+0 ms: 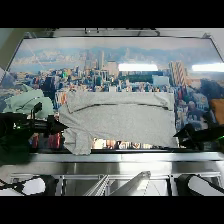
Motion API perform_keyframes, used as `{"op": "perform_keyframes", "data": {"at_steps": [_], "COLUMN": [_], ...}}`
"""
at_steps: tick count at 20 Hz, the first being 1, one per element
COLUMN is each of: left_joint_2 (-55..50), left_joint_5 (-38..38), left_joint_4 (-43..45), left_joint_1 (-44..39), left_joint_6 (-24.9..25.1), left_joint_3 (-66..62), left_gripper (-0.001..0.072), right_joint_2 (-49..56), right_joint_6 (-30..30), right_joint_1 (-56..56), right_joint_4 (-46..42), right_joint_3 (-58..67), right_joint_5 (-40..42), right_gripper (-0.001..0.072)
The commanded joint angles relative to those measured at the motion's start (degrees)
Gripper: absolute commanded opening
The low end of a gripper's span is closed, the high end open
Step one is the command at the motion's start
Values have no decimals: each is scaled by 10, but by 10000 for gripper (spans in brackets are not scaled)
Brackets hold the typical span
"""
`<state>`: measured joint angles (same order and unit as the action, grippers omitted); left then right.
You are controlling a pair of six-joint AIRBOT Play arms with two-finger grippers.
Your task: Fold the shirts.
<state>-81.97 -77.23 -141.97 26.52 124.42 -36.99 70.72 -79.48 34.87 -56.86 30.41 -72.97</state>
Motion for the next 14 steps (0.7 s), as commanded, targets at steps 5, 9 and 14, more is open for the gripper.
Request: {"op": "perform_keyframes", "data": {"at_steps": [5,9,14], "left_joint_2": [5,5,15], "left_joint_5": [-3,-26,-79], "left_joint_4": [-1,-1,0], "left_joint_1": [-30,-30,33], "left_joint_6": [1,1,-5], "left_joint_3": [0,-1,0], "left_gripper": [15,16,15], "right_joint_2": [57,56,11], "right_joint_6": [115,148,75], "right_joint_1": [-1,1,83], "right_joint_4": [129,182,80], "right_joint_3": [-42,-26,64], "right_joint_5": [-4,-55,-96], "right_gripper": [252,19,18]}}
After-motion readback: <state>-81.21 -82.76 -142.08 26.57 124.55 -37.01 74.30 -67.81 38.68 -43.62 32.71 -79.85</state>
